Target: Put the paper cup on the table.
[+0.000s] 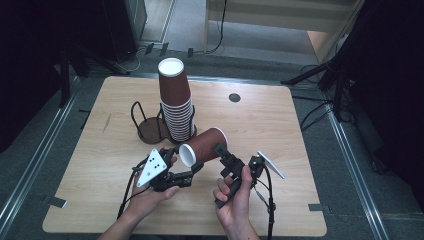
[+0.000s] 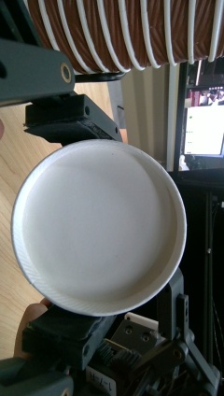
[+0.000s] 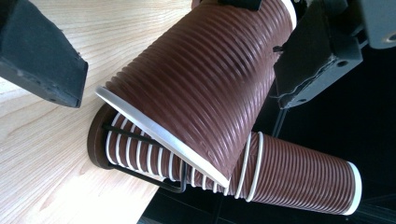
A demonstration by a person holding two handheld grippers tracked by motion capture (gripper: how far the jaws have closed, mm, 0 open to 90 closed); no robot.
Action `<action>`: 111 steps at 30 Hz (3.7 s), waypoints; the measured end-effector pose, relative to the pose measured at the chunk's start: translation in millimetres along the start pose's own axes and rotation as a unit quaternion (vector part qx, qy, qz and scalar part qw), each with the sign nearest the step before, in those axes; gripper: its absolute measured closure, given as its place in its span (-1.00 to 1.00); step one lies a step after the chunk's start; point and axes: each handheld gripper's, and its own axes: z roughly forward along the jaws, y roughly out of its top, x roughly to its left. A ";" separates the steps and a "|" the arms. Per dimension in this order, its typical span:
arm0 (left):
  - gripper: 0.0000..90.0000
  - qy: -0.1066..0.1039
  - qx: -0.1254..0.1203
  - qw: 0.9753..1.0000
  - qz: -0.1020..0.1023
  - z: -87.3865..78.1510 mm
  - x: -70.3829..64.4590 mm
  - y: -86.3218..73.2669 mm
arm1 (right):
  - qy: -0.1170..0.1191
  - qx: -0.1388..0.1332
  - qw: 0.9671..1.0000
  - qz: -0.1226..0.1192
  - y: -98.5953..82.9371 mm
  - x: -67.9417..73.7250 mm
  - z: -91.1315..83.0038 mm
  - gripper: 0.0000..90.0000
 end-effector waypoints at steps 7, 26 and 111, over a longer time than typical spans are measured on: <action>-0.45 -0.002 0.002 1.000 0.001 2.2 -3.4 -3.5 | 0.009 0.002 1.000 0.030 3.0 -3.1 0.8 -0.96; -0.45 0.000 -0.004 1.000 0.028 9.7 -19.2 -15.1 | 0.009 0.016 0.993 0.117 3.9 -19.3 3.0 -1.00; -1.00 0.000 0.062 0.997 -0.044 -11.9 -6.8 -15.6 | -0.016 -0.138 0.962 -0.234 20.2 1.8 -2.1 -0.82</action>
